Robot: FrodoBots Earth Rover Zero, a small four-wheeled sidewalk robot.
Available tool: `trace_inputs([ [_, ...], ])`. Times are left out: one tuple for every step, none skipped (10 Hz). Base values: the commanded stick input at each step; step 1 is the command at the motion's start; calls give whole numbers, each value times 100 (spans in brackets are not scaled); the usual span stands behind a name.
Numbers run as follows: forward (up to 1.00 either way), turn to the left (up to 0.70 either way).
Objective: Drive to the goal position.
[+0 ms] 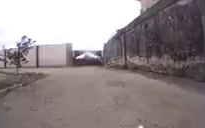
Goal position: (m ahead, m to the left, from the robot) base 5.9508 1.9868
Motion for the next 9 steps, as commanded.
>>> trace_inputs([
  [50,0],
  [50,0],
  [50,0],
  [50,0],
  [50,0],
  [50,0],
  [50,0],
  [50,0],
  [50,0],
])
